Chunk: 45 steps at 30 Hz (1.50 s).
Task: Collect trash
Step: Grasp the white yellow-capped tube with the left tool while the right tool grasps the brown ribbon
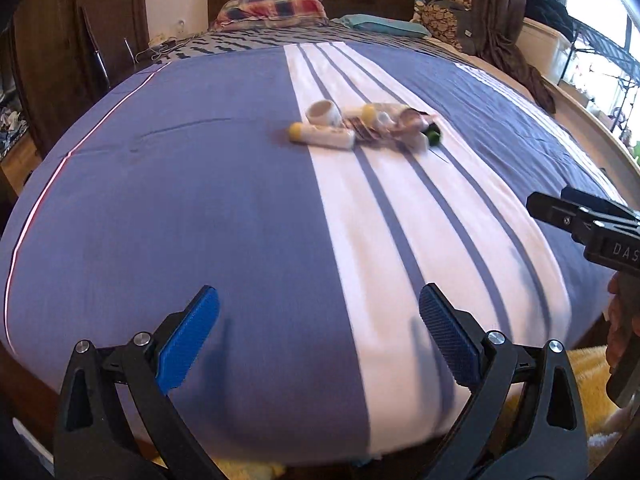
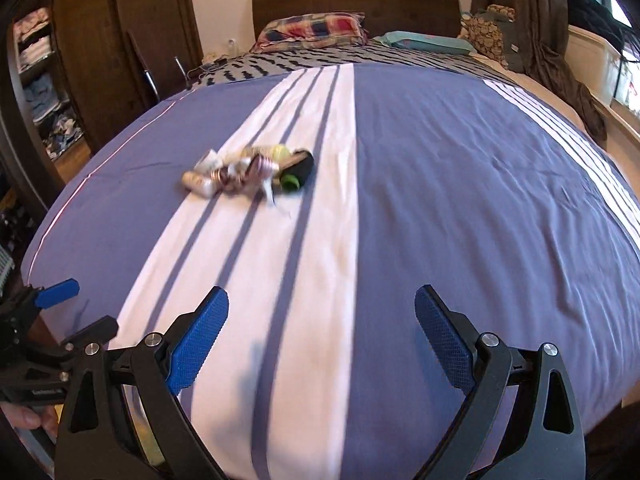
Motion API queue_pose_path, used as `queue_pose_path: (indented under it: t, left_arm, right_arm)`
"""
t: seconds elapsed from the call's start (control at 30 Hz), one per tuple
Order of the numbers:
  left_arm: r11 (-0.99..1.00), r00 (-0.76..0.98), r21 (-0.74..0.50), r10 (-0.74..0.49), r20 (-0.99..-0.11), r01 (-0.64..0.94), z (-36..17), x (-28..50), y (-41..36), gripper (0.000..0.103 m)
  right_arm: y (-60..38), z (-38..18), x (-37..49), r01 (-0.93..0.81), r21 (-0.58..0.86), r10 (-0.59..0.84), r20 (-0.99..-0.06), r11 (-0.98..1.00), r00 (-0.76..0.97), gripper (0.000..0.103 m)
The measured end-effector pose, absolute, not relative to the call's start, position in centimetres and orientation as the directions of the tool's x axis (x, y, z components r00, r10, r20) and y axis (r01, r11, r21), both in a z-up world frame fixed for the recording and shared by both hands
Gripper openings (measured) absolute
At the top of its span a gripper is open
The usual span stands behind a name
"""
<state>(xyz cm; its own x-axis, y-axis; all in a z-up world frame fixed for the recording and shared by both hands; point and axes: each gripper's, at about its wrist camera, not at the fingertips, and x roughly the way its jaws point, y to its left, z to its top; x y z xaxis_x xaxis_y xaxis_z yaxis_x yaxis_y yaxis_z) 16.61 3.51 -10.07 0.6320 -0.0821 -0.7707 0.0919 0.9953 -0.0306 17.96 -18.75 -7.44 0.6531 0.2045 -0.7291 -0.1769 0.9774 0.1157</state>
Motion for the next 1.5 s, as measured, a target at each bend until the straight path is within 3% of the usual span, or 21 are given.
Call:
queue_pose_path:
  t: [0.13, 0.4, 0.8, 0.87, 0.97, 1.4, 1.5]
  left_arm:
    - [0.996, 0.633, -0.01, -0.067, -0.771, 0.094, -10.1, 19.5, 3.5, 0.095]
    - [0.996, 0.632, -0.013, -0.064, -0.773, 0.086, -10.1, 23.5, 4.0, 0.095]
    - [0.993, 0.607, -0.044, -0.099, -0.788, 0.106, -11.5, 28.1, 3.6, 0.095]
    - [0.993, 0.6, -0.05, -0.106, -0.793, 0.109, -11.8, 29.1, 3.4, 0.095]
    - [0.993, 0.596, -0.047, -0.103, -0.796, 0.108, -12.2, 30.1, 3.3, 0.095]
    - [0.989, 0.574, -0.035, -0.111, -0.811, 0.142, -12.7, 34.5, 2.5, 0.094]
    - [0.988, 0.577, -0.031, -0.115, -0.809, 0.152, -12.7, 35.1, 2.4, 0.087]
  right_arm:
    - [-17.2, -7.2, 21.1, -0.2, 0.118, 0.223, -0.716, 0.973, 0.661, 0.093]
    - [-13.6, -7.2, 26.6, -0.274, 0.139, 0.289, -0.711, 0.952, 0.642, 0.055]
    - [-12.2, -8.3, 29.8, -0.286, 0.088, 0.254, -0.743, 0.954, 0.619, 0.028]
    - [-12.0, -8.3, 30.1, -0.289, 0.087, 0.255, -0.743, 0.953, 0.618, 0.018]
    - [-12.1, -8.1, 30.3, -0.292, 0.091, 0.261, -0.74, 0.952, 0.619, 0.01]
    - [-16.1, -3.1, 29.1, -0.286, 0.111, 0.285, -0.661, 0.952, 0.694, 0.009]
    - [-17.1, -2.8, 28.8, -0.273, 0.107, 0.274, -0.656, 0.956, 0.703, 0.009]
